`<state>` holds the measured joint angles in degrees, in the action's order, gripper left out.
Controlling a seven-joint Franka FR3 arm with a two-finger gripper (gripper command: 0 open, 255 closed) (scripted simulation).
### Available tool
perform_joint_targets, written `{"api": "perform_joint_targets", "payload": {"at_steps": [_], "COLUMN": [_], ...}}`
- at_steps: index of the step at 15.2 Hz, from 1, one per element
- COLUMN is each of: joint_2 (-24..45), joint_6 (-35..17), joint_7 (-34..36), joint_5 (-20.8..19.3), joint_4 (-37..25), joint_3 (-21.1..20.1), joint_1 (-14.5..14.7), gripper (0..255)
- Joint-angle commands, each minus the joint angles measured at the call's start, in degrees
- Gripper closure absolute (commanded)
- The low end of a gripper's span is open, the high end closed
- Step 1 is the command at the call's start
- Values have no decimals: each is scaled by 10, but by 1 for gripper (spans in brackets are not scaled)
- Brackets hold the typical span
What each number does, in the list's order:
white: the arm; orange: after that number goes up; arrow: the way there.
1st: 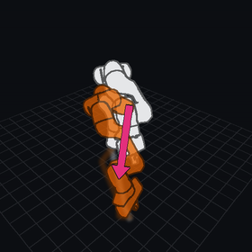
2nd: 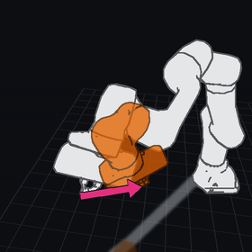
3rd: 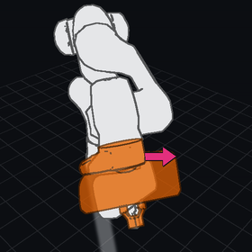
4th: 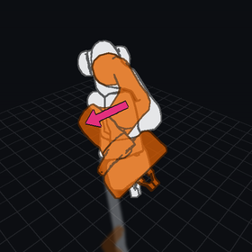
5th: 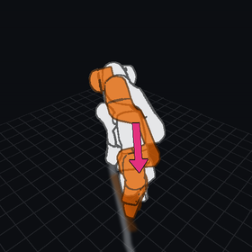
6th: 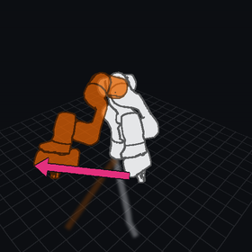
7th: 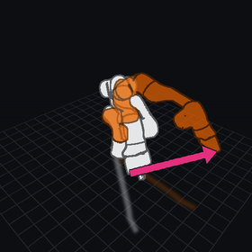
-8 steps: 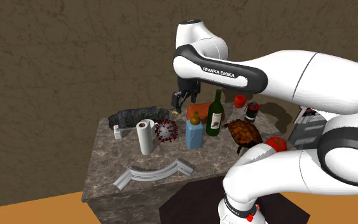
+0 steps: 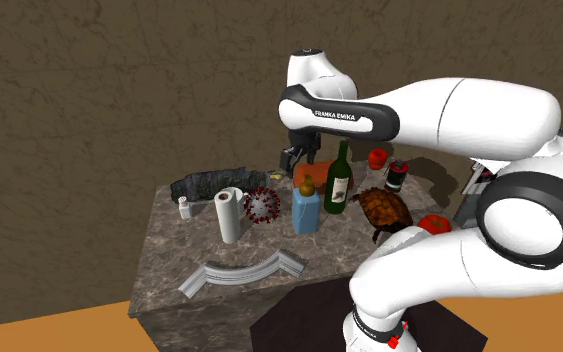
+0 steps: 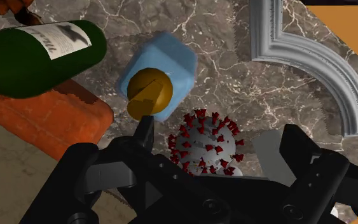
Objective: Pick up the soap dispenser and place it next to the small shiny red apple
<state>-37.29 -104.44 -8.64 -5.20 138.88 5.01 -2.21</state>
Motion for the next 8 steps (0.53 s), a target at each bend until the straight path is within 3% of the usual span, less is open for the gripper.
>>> {"api": "perform_joint_targets", "payload": {"at_steps": [1,8], "joint_2": [26,102], "joint_6": [-30,-109], "joint_7": [-19,-68], "joint_5": [-10,-27], "joint_4": [4,9], "joint_3": [18,66], "joint_1": [-7,-24], "gripper": [0,0]}}
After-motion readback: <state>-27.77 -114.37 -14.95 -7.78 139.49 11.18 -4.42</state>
